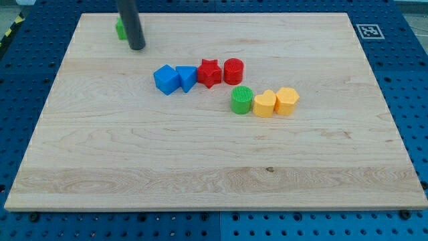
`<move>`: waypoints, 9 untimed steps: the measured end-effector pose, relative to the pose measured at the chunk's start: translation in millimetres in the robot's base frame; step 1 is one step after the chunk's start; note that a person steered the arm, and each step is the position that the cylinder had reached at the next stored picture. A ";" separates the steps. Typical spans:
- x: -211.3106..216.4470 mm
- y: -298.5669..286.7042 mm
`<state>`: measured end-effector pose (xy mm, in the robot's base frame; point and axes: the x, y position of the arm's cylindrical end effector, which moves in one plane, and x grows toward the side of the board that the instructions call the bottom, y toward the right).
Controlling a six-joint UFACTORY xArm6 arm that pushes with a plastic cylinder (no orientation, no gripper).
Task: Push the green star towards the top left
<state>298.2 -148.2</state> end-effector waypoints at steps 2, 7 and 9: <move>0.1 7.1; -39.8 -31.7; -30.8 -39.6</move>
